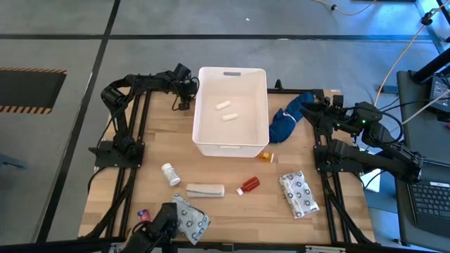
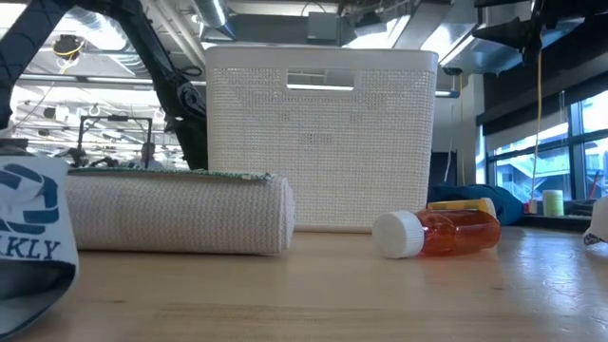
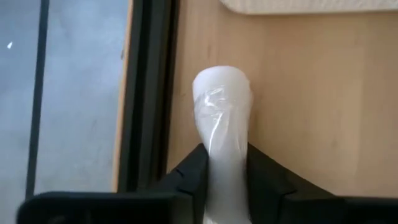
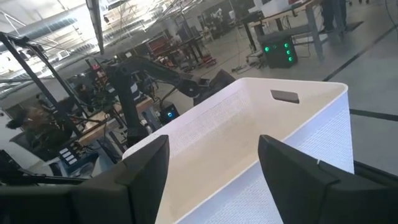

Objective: Pick & place medical supplies in basket/bin
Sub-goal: Put the white rolled gauze into the white basket

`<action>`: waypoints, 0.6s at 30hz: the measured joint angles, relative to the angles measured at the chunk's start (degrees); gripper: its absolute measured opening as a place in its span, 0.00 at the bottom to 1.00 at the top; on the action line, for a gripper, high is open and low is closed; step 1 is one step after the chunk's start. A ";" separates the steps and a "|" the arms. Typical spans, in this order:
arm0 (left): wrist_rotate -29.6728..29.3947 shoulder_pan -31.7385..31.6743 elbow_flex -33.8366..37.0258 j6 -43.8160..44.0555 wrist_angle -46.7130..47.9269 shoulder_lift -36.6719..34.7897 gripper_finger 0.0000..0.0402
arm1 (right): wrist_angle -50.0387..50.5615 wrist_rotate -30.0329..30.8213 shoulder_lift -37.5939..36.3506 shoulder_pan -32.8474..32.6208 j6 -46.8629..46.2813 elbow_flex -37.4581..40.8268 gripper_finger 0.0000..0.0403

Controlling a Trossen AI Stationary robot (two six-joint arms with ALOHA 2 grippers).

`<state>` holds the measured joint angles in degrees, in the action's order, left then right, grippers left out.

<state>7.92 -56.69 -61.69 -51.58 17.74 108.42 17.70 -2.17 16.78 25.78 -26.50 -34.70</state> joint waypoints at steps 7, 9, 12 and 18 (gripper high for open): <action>-4.53 -0.10 0.23 2.33 0.88 -1.43 0.14 | 0.12 0.00 0.00 0.00 -0.01 0.00 0.62; -6.20 -0.12 0.24 3.34 0.99 -2.56 0.14 | 0.14 0.00 0.00 0.01 0.00 0.00 0.62; -8.68 -0.11 0.24 5.96 1.37 -4.88 0.14 | 0.14 0.00 0.00 0.00 -0.01 0.00 0.62; -10.22 -0.09 0.22 13.09 5.54 -12.41 0.14 | 0.14 0.02 -0.02 0.00 -0.01 0.00 0.62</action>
<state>-2.31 -56.77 -61.47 -38.49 23.28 96.01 17.85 -2.15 16.75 25.78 -26.50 -34.70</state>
